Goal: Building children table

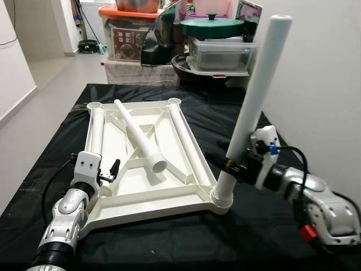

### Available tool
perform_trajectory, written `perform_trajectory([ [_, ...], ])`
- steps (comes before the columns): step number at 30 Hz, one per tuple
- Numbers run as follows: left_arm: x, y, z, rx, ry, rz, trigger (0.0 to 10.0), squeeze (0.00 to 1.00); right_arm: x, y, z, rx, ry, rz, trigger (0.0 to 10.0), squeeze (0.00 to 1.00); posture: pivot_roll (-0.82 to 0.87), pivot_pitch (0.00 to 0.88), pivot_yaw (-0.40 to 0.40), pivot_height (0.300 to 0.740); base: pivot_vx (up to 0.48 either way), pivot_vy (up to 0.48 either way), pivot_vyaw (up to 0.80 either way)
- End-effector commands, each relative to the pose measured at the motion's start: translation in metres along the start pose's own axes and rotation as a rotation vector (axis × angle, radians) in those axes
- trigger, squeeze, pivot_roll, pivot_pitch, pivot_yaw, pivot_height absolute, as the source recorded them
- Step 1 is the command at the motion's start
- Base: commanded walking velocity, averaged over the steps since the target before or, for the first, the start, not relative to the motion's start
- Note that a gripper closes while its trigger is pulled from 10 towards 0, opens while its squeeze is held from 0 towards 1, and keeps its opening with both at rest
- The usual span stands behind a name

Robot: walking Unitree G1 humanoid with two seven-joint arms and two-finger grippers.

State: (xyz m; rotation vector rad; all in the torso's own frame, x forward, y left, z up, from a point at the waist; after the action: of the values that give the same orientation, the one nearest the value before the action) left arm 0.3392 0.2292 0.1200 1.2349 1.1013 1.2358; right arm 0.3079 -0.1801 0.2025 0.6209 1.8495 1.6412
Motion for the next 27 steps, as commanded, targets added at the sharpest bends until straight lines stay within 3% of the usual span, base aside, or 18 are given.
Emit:
perform_trajectory([
  [1,-0.001,-0.001,-0.002,0.001,-0.002,-0.007,10.0,0.00,-0.009,-0.019,0.009,0.081,-0.118,0.037,0.0,0.00,0.05,0.000,-0.093,0.740,0.000,0.000,0.00],
  [2,-0.001,-0.001,-0.002,-0.001,-0.003,-0.008,10.0,0.00,-0.018,-0.024,0.012,0.104,-0.220,0.043,0.0,0.00,0.05,0.000,-0.093,0.740,0.000,0.000,0.00],
  [11,-0.001,-0.001,-0.002,-0.001,-0.003,-0.008,10.0,0.00,-0.018,-0.024,0.012,0.104,-0.220,0.043,0.0,0.00,0.05,0.000,-0.093,0.740,0.000,0.000,0.00],
  [12,-0.001,0.000,-0.001,-0.001,-0.007,-0.006,10.0,0.00,-0.007,-0.033,0.026,0.115,-0.524,0.118,0.0,0.00,0.05,0.000,-0.085,0.740,0.000,0.000,0.00],
  [13,-0.001,0.000,-0.001,-0.001,-0.007,-0.006,10.0,0.00,-0.007,-0.033,0.026,0.115,-0.524,0.118,0.0,0.00,0.05,0.000,-0.085,0.740,0.000,0.000,0.00],
  [15,-0.001,0.000,0.000,0.000,-0.011,-0.003,10.0,0.00,0.024,-0.031,0.036,0.105,-0.711,0.193,0.0,0.00,0.04,0.000,-0.080,0.740,0.000,0.000,0.00],
  [16,-0.001,0.000,0.000,0.000,-0.011,-0.003,10.0,0.00,0.024,-0.031,0.036,0.105,-0.711,0.193,0.0,0.00,0.04,0.000,-0.080,0.740,0.000,0.000,0.00],
  [17,-0.001,0.000,0.000,0.002,-0.012,-0.004,10.0,0.00,0.038,-0.028,0.047,0.099,-0.655,0.217,10.0,0.00,0.04,0.000,-0.080,0.740,0.000,0.000,0.00],
  [19,-0.002,-0.001,-0.001,0.003,-0.013,-0.005,10.0,0.00,0.041,-0.028,0.050,0.098,-0.627,0.221,10.0,0.00,0.04,0.000,-0.080,0.740,0.000,0.000,0.00],
  [23,-0.006,0.000,0.000,0.001,-0.024,-0.006,10.0,0.00,0.031,-0.029,0.048,0.071,-0.607,0.227,10.0,0.00,0.05,0.000,-0.074,0.740,0.000,0.000,0.00],
  [24,-0.005,0.000,0.001,0.000,-0.024,-0.005,10.0,0.00,0.025,-0.028,0.046,0.057,-0.602,0.214,10.0,1.00,0.04,0.000,-0.073,0.740,0.000,0.000,0.00],
  [26,-0.004,0.001,0.001,0.001,-0.022,-0.004,10.0,0.00,0.019,-0.025,0.044,0.039,-0.587,0.205,10.0,1.00,0.04,0.000,-0.074,0.740,0.000,0.000,0.00],
  [27,-0.002,0.001,0.001,0.001,-0.019,-0.002,10.0,0.00,0.010,-0.012,0.040,-0.009,-0.494,0.170,10.0,0.00,0.04,0.000,-0.075,0.740,0.000,0.000,0.00],
])
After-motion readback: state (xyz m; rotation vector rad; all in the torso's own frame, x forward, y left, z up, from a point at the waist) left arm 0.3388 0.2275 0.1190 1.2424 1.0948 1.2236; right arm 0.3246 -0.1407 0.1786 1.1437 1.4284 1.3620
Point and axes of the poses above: a point about 5 cm out from each wrist's last joint towards the gripper, its own z axis pointing out of the wrist towards the gripper, its own y axis along the axis of the wrist's last joint, x = y × z, the point moved 1 cm from there along z, pointing out of the wrist towards the gripper, and after that the axes turned 8 degrees about -z, right-handed, at the moved point
